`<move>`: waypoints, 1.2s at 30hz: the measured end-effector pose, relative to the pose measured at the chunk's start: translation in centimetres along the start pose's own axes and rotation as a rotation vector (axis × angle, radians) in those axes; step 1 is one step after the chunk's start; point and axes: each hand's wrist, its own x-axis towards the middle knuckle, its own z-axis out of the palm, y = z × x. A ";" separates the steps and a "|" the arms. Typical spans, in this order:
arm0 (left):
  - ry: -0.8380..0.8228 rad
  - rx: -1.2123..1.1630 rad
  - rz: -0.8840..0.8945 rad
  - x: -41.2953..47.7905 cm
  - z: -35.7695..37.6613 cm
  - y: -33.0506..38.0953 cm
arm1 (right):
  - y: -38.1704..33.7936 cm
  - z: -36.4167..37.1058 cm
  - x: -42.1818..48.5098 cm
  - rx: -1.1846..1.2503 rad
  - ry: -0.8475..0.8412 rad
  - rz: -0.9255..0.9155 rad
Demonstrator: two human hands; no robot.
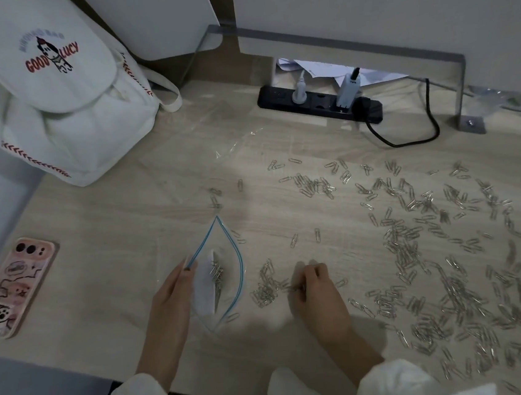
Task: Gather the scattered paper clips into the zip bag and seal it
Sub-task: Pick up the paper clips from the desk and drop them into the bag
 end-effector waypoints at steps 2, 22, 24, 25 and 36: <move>-0.009 -0.010 0.004 -0.1 0.0 0.1 | 0.3 -0.5 0.1 -0.031 0.031 -0.006; -0.017 0.063 -0.008 0.4 0.7 0.2 | -5.5 -6.1 -0.6 0.808 -0.005 0.156; -0.007 0.074 -0.001 0.3 0.6 0.1 | -8.0 -5.9 -1.3 0.859 -0.052 0.100; -0.004 0.076 0.001 0.3 0.6 0.1 | -8.9 -5.5 -1.7 0.862 -0.059 0.070; 0.012 0.010 0.023 0.0 -0.1 0.6 | -9.7 -4.6 -2.5 0.565 -0.068 -0.240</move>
